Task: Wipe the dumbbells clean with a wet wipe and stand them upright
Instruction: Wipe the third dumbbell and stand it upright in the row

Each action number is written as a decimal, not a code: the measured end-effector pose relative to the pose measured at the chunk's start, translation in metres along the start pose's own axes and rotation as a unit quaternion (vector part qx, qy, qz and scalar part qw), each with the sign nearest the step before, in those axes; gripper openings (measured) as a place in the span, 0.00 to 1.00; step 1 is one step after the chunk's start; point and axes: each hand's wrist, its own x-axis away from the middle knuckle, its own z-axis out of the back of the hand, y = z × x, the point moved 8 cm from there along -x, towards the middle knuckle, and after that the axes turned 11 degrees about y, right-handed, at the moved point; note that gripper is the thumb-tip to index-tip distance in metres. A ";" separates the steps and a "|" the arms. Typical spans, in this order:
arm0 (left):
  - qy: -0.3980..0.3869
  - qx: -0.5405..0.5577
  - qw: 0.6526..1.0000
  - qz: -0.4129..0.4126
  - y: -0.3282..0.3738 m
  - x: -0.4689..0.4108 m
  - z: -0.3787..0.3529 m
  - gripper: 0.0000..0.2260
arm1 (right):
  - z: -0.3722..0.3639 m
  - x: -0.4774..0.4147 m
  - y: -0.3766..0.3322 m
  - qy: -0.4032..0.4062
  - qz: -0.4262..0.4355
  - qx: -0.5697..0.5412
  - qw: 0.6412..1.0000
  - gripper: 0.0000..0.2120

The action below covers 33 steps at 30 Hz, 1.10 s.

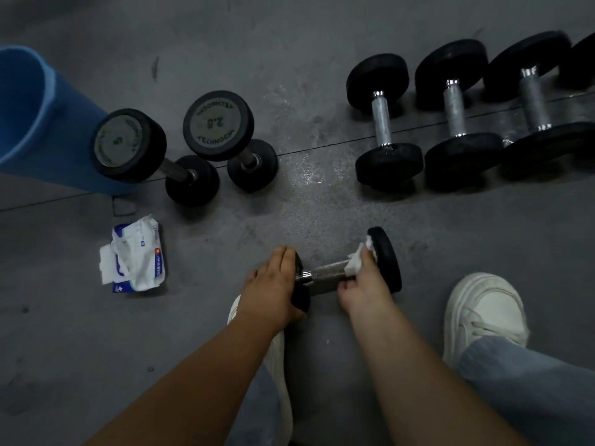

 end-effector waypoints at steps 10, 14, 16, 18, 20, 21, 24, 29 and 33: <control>0.000 -0.008 1.000 0.000 0.000 -0.001 0.001 0.54 | -0.014 -0.005 -0.005 -0.031 0.008 0.082 0.996 0.10; 0.007 0.000 1.000 -0.001 -0.001 0.000 -0.002 0.52 | 0.014 -0.007 -0.003 0.069 0.029 0.043 0.996 0.21; 0.011 -0.001 1.000 -0.003 -0.002 0.000 -0.002 0.52 | 0.016 -0.007 -0.003 0.065 0.034 0.045 0.996 0.25; 0.007 -0.006 1.000 -0.004 -0.002 0.000 -0.002 0.53 | -0.002 -0.003 -0.005 0.033 0.024 0.057 0.998 0.26; 0.007 -0.007 1.000 -0.003 -0.001 0.000 0.001 0.53 | -0.004 0.001 -0.007 0.052 0.023 0.044 0.997 0.27; 0.007 -0.005 1.000 -0.003 0.000 0.001 0.001 0.52 | 0.003 0.004 -0.007 0.067 0.021 0.033 0.997 0.26; 0.004 -0.002 1.000 -0.002 -0.001 0.002 -0.002 0.52 | 0.017 0.010 -0.004 0.057 0.036 0.045 0.997 0.19; 0.001 -0.014 1.000 -0.002 -0.002 -0.002 -0.003 0.54 | 0.001 0.004 -0.007 0.038 0.034 0.041 0.998 0.14; 0.006 -0.012 1.000 -0.007 -0.002 -0.001 -0.004 0.53 | 0.019 0.006 -0.004 0.039 0.047 0.047 0.997 0.18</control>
